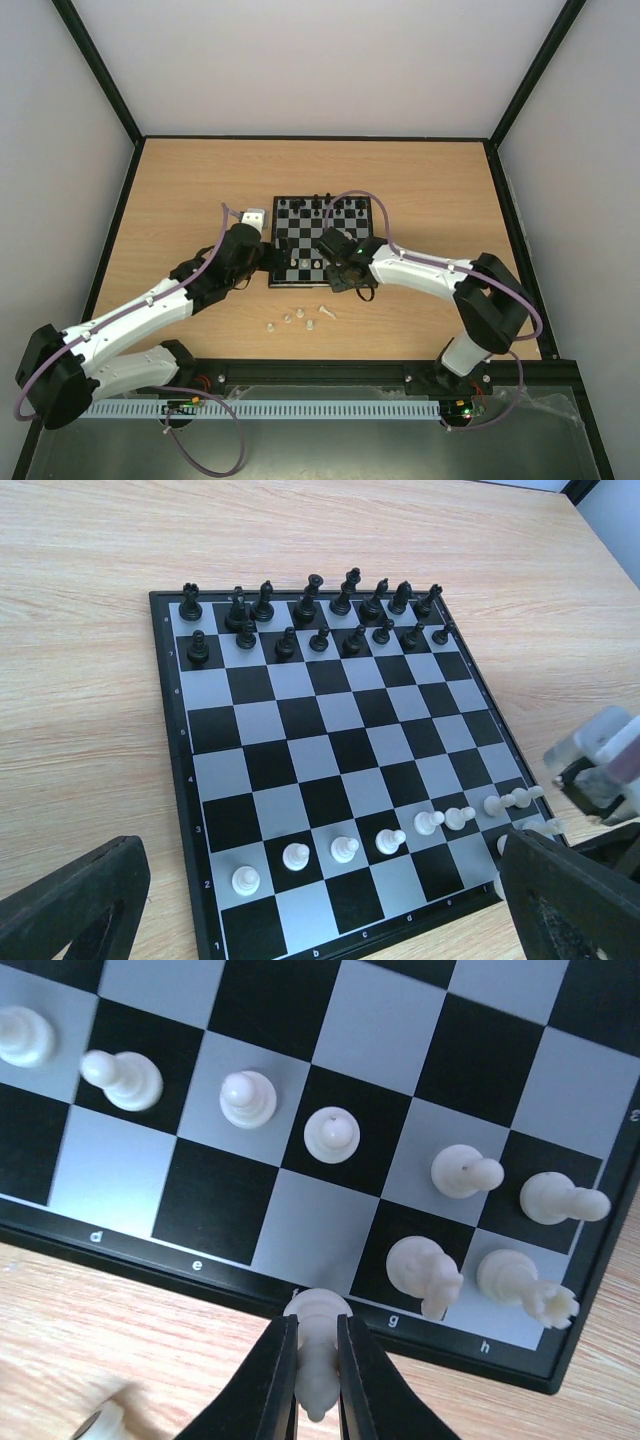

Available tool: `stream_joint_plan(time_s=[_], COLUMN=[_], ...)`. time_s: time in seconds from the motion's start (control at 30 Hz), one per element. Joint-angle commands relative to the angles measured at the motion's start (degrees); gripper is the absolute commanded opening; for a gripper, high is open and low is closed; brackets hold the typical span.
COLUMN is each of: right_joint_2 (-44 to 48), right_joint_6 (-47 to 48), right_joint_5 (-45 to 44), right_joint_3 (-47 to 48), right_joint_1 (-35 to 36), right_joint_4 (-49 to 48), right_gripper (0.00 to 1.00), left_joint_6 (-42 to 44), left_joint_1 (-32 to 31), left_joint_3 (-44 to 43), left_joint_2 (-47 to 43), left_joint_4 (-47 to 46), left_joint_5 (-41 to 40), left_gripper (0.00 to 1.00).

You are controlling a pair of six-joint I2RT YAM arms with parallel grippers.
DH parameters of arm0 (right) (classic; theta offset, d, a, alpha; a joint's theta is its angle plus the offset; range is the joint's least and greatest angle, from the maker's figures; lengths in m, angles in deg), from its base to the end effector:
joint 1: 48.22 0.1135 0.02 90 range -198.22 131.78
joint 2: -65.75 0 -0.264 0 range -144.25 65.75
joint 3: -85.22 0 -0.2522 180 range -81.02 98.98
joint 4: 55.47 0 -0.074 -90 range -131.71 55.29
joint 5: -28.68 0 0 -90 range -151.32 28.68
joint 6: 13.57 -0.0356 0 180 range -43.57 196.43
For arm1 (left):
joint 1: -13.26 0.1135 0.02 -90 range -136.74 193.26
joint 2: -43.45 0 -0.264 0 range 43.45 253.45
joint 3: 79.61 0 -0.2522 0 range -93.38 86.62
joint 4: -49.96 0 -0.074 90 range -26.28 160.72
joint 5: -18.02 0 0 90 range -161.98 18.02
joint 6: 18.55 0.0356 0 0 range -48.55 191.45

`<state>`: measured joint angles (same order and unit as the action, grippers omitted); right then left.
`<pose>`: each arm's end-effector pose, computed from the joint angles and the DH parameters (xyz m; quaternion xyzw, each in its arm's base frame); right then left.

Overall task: Set up the chess pieces on the board
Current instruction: Place the chess piece on the chessboard.

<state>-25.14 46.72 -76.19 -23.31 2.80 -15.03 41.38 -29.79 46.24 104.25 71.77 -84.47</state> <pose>0.2061 0.2402 0.1999 -0.1440 0.9472 0.0718 0.2774 0.1787 -0.1564 0.2629 0.0412 0.8549 -0.2279 0.4642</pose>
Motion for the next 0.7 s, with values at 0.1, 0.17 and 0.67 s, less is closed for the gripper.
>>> stream_joint_plan(time_s=[0.1, 0.17, 0.67], right_joint_2=[-3.8, -4.4, -6.7], right_joint_6=[2.6, 2.8, 3.8], right_joint_5=[1.2, 1.4, 2.1], right_joint_3=[2.5, 2.7, 3.7], right_joint_1=[-1.7, -2.0, -3.4], right_joint_4=[0.7, 0.5, -0.6], right_gripper=[0.12, 0.12, 0.15], left_joint_6=[-0.3, -0.3, -0.3], left_joint_1=[0.3, 0.3, 0.3], left_joint_3=[0.8, 0.8, 0.8], left_joint_2=[-1.1, -1.2, -1.4], left_joint_4=[-0.2, -0.2, -0.2], left_joint_5=[-0.3, -0.3, -0.3], left_gripper=[0.99, 0.99, 0.99])
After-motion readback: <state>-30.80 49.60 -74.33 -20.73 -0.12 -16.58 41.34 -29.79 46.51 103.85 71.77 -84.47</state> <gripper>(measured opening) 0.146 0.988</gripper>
